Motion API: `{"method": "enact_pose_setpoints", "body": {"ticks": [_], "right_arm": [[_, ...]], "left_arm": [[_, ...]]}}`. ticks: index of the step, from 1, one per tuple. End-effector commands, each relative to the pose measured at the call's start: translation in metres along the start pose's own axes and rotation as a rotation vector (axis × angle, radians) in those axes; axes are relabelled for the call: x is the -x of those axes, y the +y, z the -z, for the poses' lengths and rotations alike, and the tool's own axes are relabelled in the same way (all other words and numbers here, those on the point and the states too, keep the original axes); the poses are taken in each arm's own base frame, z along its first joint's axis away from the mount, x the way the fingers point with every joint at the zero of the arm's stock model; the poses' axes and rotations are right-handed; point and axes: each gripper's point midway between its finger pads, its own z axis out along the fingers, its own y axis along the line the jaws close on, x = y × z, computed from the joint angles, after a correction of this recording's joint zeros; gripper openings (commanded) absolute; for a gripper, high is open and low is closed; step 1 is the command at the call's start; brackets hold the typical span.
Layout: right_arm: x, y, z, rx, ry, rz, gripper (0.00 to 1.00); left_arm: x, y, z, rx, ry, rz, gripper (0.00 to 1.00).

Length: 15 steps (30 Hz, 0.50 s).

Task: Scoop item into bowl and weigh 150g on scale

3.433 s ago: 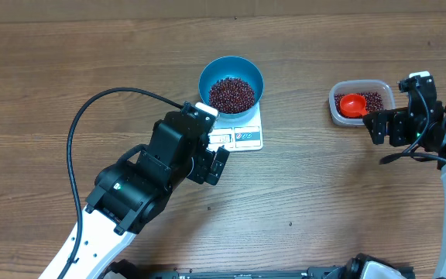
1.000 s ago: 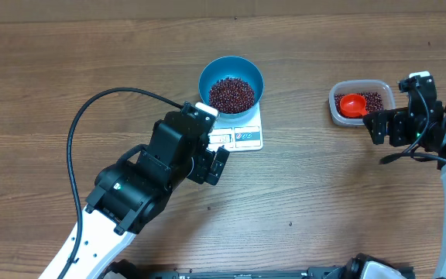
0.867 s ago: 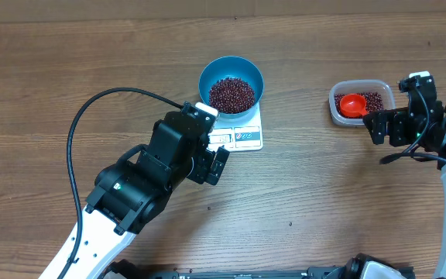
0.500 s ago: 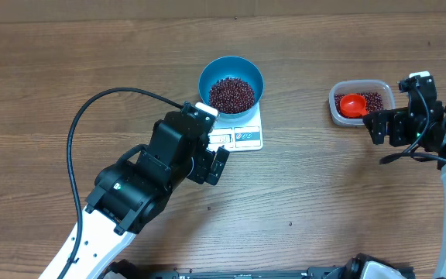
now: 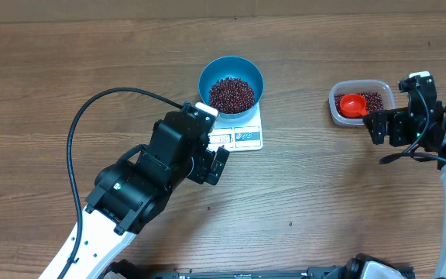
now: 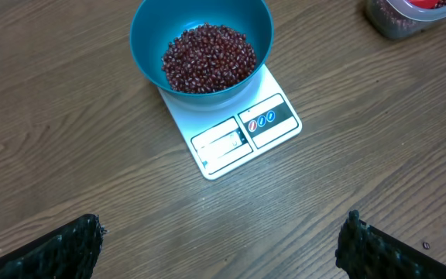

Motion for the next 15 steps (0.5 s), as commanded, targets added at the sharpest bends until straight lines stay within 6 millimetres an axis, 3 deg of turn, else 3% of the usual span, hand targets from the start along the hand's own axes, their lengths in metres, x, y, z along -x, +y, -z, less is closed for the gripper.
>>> {"method": "enact_pose_setpoints", "body": {"ticks": [1, 15], "right_arm": [[0.0118, 0.0026, 0.0066, 0.003, -0.033, 0.025, 1.0], [0.012, 0.0026, 0.0067, 0.003, -0.033, 0.025, 1.0]], "left_arm": [[0.0026, 0.0029, 0.0004, 0.011, -0.005, -0.011, 0.99], [0.0023, -0.0027, 0.0024, -0.023, -0.006, -0.006, 1.0]]}}
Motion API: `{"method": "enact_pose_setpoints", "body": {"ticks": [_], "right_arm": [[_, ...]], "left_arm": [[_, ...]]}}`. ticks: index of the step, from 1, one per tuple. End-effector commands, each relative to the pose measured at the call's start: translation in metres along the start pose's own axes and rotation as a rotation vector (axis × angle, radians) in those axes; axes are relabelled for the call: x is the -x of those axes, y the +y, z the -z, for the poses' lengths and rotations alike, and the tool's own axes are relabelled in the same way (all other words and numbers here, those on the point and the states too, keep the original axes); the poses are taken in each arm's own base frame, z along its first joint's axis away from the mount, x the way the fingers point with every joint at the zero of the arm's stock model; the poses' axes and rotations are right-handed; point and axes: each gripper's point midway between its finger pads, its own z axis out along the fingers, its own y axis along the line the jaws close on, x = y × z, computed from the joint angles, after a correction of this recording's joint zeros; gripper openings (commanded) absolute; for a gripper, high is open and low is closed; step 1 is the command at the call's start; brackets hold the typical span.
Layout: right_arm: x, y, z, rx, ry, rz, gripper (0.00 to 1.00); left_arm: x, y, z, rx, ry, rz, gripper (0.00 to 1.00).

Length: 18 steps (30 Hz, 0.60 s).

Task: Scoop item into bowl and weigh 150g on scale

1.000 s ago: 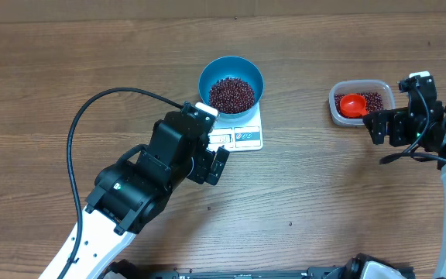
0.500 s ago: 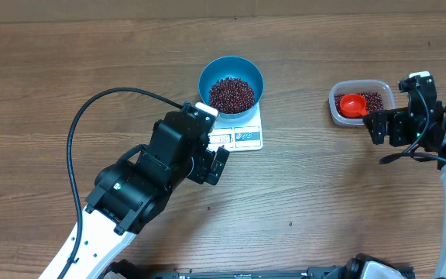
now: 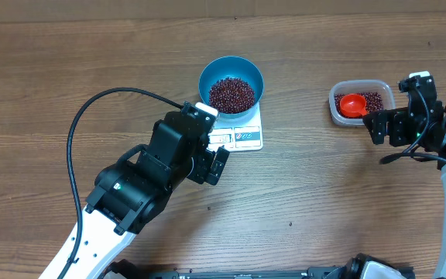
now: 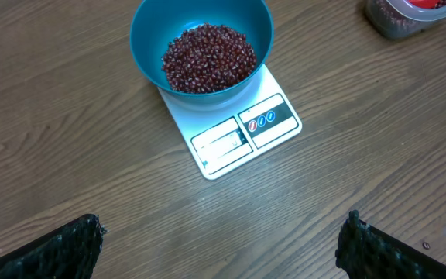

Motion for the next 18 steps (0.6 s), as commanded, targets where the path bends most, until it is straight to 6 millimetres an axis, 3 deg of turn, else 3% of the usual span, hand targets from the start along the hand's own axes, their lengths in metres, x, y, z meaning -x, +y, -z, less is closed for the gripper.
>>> {"method": "enact_pose_setpoints", "body": {"ticks": [1, 6, 13, 18], "right_arm": [[0.012, 0.003, 0.007, 0.003, -0.034, 0.025, 1.0], [0.012, 0.003, 0.007, 0.003, -0.034, 0.026, 1.0], [0.012, 0.003, 0.007, 0.003, -0.034, 0.025, 1.0], [0.012, 0.003, 0.007, 0.003, -0.034, 0.025, 1.0]], "left_arm": [[0.001, -0.003, 0.003, -0.025, -0.004, -0.006, 1.0], [-0.011, 0.002, 0.014, -0.017, 0.026, -0.005, 1.0], [-0.014, 0.024, 0.029, 0.012, -0.017, 0.095, 1.0], [-0.038, 0.043, 0.029, 0.046, -0.059, 0.204, 1.0]]}}
